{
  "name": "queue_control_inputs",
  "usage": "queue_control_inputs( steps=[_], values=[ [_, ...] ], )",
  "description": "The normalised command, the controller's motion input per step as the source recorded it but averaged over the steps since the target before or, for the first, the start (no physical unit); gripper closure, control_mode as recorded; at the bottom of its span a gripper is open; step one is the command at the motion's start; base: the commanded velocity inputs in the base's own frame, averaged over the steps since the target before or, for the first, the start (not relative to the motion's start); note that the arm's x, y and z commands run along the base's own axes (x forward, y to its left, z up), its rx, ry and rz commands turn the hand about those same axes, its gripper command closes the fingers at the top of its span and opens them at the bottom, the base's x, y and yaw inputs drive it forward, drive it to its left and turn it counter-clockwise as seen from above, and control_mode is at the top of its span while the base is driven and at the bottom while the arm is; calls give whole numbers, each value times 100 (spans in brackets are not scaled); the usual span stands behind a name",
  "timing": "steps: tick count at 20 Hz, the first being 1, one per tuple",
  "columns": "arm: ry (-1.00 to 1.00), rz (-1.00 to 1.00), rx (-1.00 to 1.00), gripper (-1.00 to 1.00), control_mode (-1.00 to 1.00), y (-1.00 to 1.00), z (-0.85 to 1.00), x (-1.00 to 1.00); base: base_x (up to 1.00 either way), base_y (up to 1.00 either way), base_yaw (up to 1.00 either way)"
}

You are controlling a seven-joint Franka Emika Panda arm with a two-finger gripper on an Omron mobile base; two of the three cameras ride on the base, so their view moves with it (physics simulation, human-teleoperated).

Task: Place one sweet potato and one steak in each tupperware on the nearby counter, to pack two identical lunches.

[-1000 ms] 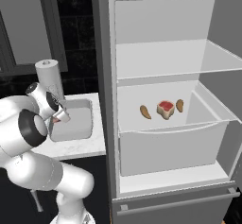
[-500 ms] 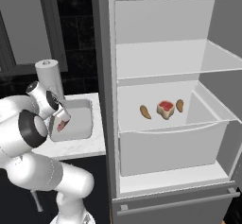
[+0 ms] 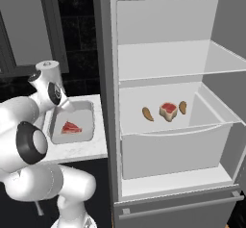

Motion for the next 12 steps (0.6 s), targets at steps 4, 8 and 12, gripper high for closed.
queue_control_inputs(
  steps=[4, 8, 12],
  values=[
    [-5, 21, 0, -100, -100, 3, 14, -42, 0, 0, 0],
    [5, 54, 0, -100, -100, 0, 0, -53, 0, 0, 0],
    [26, 68, 3, -100, -100, 0, 7, -10, 0, 0, 0]
  ],
)
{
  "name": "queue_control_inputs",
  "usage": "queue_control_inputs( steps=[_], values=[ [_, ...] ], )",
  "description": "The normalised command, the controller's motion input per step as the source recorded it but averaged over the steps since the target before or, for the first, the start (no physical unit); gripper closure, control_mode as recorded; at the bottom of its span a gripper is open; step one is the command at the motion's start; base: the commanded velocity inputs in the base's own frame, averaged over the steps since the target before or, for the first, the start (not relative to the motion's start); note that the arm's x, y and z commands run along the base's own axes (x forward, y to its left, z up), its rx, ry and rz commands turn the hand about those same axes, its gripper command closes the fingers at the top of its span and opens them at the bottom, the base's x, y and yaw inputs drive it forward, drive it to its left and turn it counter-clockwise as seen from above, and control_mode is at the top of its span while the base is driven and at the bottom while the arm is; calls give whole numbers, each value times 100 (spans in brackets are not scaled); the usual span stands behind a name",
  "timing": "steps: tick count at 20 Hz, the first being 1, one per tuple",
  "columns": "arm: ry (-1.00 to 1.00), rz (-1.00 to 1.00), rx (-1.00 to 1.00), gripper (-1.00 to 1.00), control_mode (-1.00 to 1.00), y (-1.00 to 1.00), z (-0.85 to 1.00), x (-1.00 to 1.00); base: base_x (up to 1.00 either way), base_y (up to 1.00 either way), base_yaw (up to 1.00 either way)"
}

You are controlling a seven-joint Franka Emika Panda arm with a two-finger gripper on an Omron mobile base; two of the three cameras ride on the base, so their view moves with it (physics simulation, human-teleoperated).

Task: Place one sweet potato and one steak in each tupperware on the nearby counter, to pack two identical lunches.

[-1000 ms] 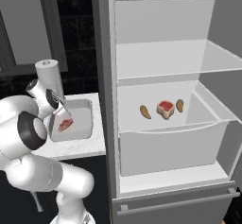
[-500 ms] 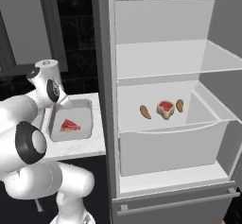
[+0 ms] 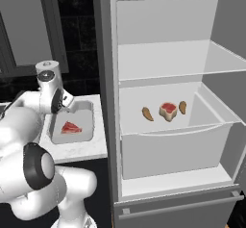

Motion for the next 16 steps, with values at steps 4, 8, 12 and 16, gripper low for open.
queue_control_inputs(
  steps=[4, 8, 12, 16],
  values=[
    [27, 59, 2, -100, -100, 0, 45, -25, 0, 0, 0],
    [7, 24, -11, -100, -100, 15, 41, -90, 0, 0, 0],
    [0, 13, -27, -100, -100, 3, 0, -100, 0, 0, 0],
    [0, 6, -12, -100, -100, 0, 18, -100, 0, 0, 0]
  ],
)
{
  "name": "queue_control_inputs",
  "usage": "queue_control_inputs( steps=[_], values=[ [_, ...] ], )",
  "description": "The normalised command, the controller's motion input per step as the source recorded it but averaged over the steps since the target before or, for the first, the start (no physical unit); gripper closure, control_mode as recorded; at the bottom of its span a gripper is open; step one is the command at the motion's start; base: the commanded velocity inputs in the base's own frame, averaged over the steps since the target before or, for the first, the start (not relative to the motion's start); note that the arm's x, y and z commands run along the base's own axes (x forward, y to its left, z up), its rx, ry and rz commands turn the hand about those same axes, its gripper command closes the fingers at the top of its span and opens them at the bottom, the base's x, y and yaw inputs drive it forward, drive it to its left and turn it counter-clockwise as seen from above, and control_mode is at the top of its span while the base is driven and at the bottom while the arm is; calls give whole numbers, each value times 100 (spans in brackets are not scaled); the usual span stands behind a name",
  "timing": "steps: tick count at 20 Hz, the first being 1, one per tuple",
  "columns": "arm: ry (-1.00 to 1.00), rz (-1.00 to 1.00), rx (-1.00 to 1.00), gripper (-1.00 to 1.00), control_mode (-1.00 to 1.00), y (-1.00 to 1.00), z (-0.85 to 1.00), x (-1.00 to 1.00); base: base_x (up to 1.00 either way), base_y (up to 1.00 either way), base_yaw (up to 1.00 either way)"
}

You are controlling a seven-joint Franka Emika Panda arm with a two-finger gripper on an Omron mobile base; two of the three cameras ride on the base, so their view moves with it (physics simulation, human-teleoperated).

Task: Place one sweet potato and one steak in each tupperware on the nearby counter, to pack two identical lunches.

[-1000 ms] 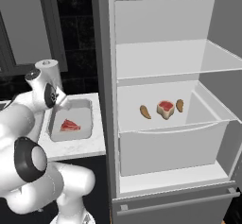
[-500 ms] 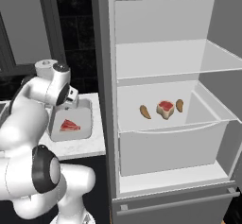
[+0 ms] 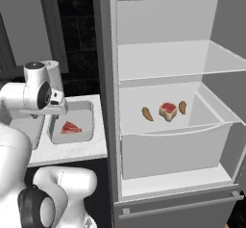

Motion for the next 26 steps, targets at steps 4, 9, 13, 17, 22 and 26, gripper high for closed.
queue_control_inputs(
  steps=[4, 9, 13, 17, 22, 26],
  values=[
    [0, 2, 0, -100, -100, 0, 80, -100, 0, 0, 0],
    [0, 0, 0, -100, -100, -11, 52, -94, 0, 0, 0],
    [0, 0, 0, -100, -100, -50, 3, -79, 0, 0, 0],
    [-2, 0, 0, -100, -100, -41, 1, -72, 0, 0, 0],
    [-5, 0, 0, -100, -100, -19, -1, -22, 0, 0, 0],
    [0, 0, 0, -100, -100, 0, 0, 0, 0, 0, 0]
  ],
)
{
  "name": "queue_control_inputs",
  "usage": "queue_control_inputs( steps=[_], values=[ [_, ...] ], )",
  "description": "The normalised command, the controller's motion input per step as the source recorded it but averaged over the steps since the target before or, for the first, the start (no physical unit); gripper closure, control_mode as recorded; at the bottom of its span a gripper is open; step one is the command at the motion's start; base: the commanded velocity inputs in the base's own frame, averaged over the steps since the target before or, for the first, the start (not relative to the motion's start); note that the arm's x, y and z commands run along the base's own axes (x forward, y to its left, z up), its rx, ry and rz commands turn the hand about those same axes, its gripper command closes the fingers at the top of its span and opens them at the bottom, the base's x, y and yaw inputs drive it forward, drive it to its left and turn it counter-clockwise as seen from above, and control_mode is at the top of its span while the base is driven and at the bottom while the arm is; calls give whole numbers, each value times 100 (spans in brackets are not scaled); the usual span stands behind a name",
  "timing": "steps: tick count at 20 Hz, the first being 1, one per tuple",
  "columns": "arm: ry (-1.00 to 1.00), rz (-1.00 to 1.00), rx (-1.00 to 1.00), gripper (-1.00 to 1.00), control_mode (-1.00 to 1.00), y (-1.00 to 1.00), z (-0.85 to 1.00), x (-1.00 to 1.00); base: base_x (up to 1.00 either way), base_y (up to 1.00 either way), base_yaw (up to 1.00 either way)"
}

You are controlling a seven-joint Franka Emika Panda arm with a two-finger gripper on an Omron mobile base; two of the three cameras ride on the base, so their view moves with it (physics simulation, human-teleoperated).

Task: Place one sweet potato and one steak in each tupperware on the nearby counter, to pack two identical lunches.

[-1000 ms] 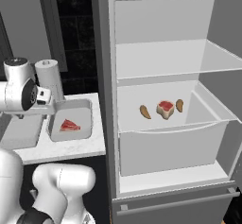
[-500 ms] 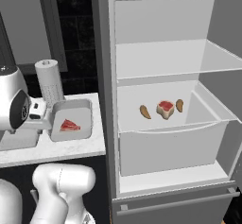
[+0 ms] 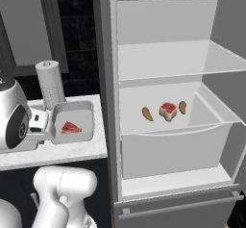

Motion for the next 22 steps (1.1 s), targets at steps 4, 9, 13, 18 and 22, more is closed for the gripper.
queue_control_inputs(
  steps=[4, 9, 13, 18, 22],
  values=[
    [0, 0, 0, -100, -100, 0, 0, -4, 0, 0, 0],
    [0, 0, 0, -100, 100, 0, 0, 0, -34, -15, -3],
    [0, 0, 0, -100, 100, 0, 0, 0, -42, -64, -17],
    [0, 0, 0, -100, 100, 0, 0, 0, -2, -100, -11],
    [0, 0, 0, -100, 100, 0, 0, 0, 10, -100, 7]
  ],
)
